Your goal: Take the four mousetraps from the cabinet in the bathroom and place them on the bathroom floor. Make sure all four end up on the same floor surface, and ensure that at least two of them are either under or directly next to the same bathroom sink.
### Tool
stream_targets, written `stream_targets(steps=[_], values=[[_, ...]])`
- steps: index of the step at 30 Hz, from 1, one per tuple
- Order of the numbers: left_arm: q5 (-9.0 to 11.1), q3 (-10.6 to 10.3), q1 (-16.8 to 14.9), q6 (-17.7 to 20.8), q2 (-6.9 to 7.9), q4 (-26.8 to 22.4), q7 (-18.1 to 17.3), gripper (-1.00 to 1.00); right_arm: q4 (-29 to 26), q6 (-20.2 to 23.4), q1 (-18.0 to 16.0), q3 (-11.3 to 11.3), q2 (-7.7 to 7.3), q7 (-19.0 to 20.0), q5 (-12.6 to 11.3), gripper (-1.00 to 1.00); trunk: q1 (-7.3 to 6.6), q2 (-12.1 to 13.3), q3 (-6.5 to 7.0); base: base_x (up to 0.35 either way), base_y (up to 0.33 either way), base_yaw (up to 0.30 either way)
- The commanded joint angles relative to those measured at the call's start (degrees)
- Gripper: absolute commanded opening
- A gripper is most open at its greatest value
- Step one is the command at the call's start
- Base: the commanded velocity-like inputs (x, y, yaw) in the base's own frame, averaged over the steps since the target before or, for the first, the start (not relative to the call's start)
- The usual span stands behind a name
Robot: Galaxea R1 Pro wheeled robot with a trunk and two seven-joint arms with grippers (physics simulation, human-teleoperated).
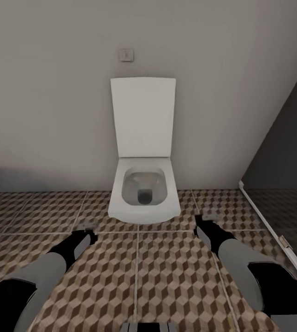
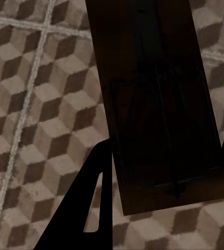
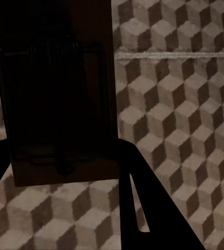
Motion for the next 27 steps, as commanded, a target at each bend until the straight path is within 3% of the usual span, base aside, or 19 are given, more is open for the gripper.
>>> stream_targets(steps=[1,12,27], values=[[0.4,-0.6,0.0,0.4,0.05,-0.1,0.5,-1.0,-0.1,0.4,0.0,0.1,0.01,-0.1,-0.1,-1.0,0.01,0.0,-0.27,0.0,0.0,0.0],[0.3,-0.6,0.0,0.4,0.06,-0.1,0.5,-1.0,-0.1,0.4,0.0,0.1,0.01,-0.1,-0.1,-1.0,0.29,-0.2,-2.71,0.0,0.0,0.0],[0.3,-0.6,0.0,0.4,0.06,-0.3,0.7,-1.0,-0.1,0.3,0.0,0.1,0.06,-0.1,0.0,-1.0,0.29,-0.2,-2.71,0.0,0.0,0.0]])
